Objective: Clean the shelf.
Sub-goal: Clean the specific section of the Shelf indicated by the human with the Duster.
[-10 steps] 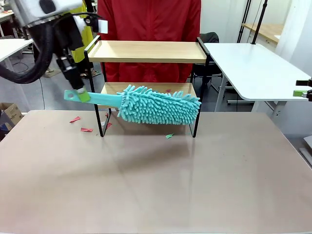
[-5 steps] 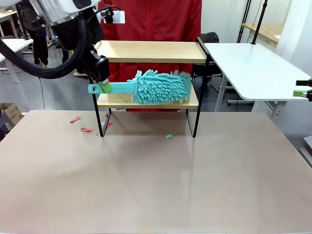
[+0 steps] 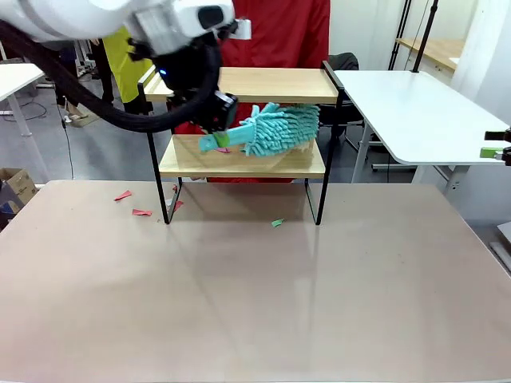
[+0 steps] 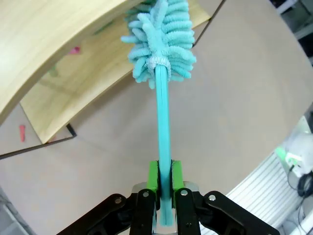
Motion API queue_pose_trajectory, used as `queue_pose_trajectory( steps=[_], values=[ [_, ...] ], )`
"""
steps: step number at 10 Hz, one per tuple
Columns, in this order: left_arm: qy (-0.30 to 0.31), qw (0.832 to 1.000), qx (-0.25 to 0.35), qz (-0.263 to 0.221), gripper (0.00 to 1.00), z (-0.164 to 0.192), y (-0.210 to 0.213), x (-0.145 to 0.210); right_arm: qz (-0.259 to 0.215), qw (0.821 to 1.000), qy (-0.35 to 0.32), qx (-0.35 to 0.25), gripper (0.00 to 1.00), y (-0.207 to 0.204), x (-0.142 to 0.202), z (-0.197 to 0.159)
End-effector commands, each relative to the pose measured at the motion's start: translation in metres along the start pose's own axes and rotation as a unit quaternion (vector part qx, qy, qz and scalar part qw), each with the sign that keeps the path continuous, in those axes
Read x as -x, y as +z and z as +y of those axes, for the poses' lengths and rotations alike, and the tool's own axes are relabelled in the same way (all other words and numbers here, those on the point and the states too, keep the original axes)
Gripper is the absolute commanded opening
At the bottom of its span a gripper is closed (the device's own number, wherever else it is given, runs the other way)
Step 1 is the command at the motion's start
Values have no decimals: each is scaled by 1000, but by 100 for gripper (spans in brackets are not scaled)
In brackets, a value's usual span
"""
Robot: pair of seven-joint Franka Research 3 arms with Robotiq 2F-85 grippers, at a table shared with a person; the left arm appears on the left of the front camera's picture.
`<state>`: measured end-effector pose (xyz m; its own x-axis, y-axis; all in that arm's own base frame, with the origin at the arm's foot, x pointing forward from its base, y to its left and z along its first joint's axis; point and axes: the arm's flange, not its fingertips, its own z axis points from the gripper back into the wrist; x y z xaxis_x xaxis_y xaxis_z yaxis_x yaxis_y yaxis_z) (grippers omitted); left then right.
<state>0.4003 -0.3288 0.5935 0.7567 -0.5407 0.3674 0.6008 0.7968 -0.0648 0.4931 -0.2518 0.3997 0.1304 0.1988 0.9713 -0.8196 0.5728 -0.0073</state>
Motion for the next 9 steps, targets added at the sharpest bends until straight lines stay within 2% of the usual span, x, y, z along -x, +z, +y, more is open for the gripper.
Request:
queue_pose_trajectory(
  steps=[1, 2, 3, 4, 7, 9],
  values=[
    [69, 995, -72, 9, 13, -14, -6, -20, -1, 1000, 3, 0, 100, -1, -3, 0],
    [72, 995, -69, 25, 13, -17, -8, -24, -1, 1000, 3, 0, 100, -1, -3, 0],
    [45, 998, -30, 39, 13, -17, -5, -28, -1, 1000, 3, 0, 100, -1, -3, 0],
    [47, 998, -48, 10, 13, -15, -15, -12, -1, 1000, 3, 0, 100, -1, -3, 0],
    [52, 997, -46, 25, 13, -18, -17, -19, -1, 1000, 3, 0, 100, -1, -3, 0],
    [101, 992, -76, -6, 13, -58, -16, -30, -1, 1000, 3, 0, 100, -1, -3, 0]
  ],
)
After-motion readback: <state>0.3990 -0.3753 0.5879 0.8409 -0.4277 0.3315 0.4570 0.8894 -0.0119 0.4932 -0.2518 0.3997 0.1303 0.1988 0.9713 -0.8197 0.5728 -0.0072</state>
